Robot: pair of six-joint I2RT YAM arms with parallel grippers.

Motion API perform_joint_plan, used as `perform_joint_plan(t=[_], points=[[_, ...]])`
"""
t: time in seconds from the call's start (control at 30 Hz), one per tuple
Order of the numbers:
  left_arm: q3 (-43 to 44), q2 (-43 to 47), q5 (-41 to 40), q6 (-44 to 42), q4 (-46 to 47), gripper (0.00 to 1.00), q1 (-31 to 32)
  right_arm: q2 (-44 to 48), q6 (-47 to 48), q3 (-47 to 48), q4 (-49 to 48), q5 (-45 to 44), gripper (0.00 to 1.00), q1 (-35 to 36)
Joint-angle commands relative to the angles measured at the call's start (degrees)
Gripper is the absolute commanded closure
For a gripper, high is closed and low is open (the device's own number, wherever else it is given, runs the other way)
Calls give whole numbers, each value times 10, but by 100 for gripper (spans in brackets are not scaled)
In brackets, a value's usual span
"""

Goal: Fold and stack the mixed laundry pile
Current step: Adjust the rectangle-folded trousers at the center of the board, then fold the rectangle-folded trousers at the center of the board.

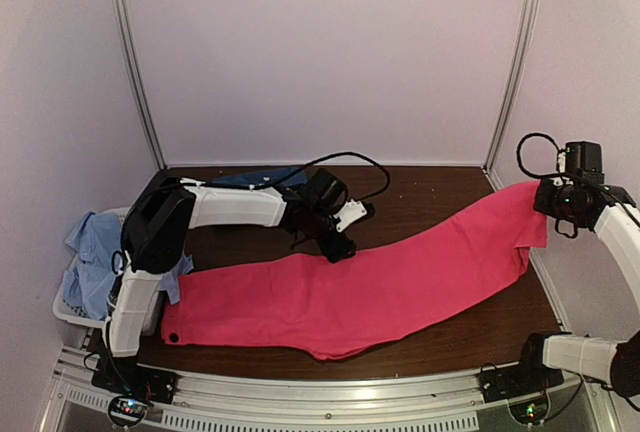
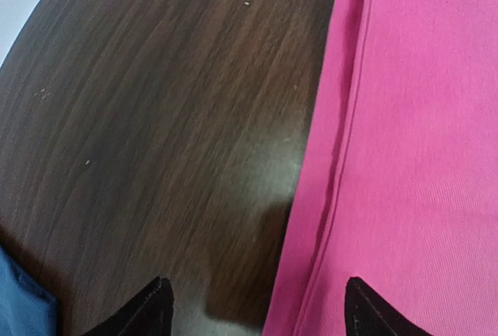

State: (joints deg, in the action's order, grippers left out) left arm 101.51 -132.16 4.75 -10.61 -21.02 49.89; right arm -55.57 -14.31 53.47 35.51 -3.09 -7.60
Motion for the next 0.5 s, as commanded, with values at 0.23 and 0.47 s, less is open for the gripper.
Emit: perform_joint_plan(t=[0.23, 0.47], points=[[-224, 231, -101, 163, 32, 2, -4, 13, 20, 64, -18, -156, 100, -102], [-339, 328, -122, 238, 52, 2, -11, -30, -17, 54, -34, 166, 100, -34]])
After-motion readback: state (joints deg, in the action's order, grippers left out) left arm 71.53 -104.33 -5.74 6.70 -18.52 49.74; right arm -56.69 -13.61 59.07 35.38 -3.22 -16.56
